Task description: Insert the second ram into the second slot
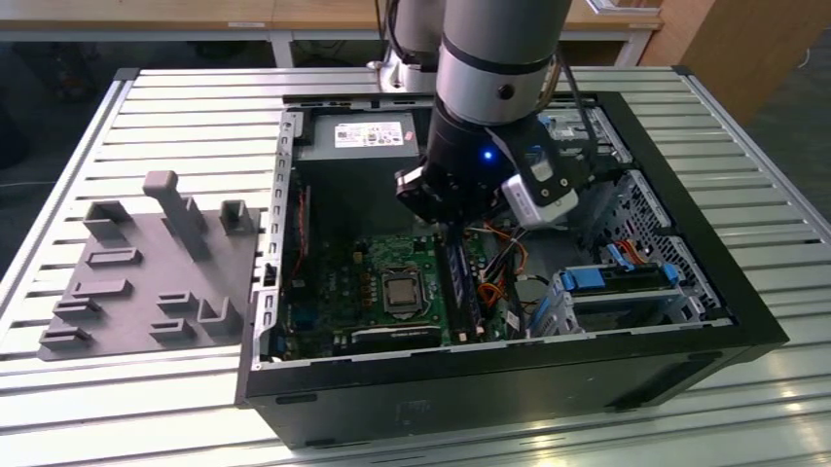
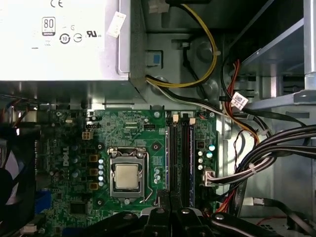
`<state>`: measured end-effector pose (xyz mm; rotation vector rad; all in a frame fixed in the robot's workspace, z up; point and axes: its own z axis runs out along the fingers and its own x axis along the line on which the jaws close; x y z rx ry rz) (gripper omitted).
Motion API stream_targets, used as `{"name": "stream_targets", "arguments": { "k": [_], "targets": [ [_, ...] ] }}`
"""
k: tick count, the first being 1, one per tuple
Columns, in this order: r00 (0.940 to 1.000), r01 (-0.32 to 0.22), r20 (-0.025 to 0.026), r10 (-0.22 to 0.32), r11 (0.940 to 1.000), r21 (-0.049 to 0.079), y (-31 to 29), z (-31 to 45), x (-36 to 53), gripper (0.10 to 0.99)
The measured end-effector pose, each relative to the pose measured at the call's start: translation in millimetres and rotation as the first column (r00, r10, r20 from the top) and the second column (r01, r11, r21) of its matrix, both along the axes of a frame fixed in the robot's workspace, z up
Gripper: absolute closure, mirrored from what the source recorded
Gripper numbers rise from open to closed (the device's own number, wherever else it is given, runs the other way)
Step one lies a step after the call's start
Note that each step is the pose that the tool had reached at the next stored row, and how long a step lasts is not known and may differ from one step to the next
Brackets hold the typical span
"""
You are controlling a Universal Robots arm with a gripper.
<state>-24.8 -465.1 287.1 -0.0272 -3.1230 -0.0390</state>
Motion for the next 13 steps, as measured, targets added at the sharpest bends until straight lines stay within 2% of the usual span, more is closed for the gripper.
{"name": "stream_targets", "arguments": {
  "k": [9,13],
  "targets": [
    [1.0000,0.000,0.0001,0.000,1.0000,0.000,0.0,-5.7,0.0,0.969],
    [1.0000,0.000,0.0000,0.000,1.0000,0.000,0.0,-12.6,0.0,0.969]
  ]
}}
